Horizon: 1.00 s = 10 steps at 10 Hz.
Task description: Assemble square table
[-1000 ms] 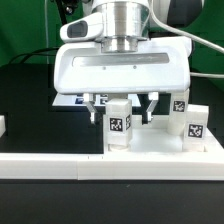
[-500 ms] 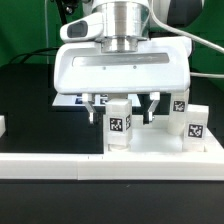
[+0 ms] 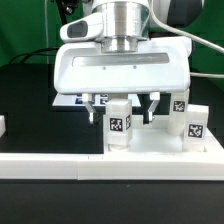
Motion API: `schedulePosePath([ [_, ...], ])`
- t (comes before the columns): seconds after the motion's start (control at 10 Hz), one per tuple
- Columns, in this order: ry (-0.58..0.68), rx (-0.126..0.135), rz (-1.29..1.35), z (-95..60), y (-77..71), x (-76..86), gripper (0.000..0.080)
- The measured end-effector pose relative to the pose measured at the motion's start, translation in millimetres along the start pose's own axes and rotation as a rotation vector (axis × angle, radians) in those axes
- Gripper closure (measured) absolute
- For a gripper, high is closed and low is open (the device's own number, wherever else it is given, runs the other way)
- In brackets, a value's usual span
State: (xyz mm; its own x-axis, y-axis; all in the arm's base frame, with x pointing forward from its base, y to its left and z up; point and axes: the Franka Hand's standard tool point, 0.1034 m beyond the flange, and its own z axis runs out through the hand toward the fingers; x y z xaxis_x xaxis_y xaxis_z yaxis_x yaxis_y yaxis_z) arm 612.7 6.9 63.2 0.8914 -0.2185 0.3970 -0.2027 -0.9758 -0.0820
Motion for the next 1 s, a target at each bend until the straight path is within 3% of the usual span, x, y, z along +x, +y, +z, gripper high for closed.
schedulePosePath([
  [0.4, -0.009, 0.001, 0.009, -0.7, -0.6, -0.2, 0.0151],
  [0.5, -0.072, 0.008, 0.054, -10.2, -3.9, 0.4, 0.0151],
  [0.7, -0.16, 0.014, 0.119, -33.8, 0.8, 25.6, 0.0151],
  [0.8, -0.179, 0.013, 0.141, -35.8, 3.2, 32.3, 0.0151],
  [1.0, -0.251, 0.01, 0.229, -30.9, -3.5, 26.2, 0.0151],
])
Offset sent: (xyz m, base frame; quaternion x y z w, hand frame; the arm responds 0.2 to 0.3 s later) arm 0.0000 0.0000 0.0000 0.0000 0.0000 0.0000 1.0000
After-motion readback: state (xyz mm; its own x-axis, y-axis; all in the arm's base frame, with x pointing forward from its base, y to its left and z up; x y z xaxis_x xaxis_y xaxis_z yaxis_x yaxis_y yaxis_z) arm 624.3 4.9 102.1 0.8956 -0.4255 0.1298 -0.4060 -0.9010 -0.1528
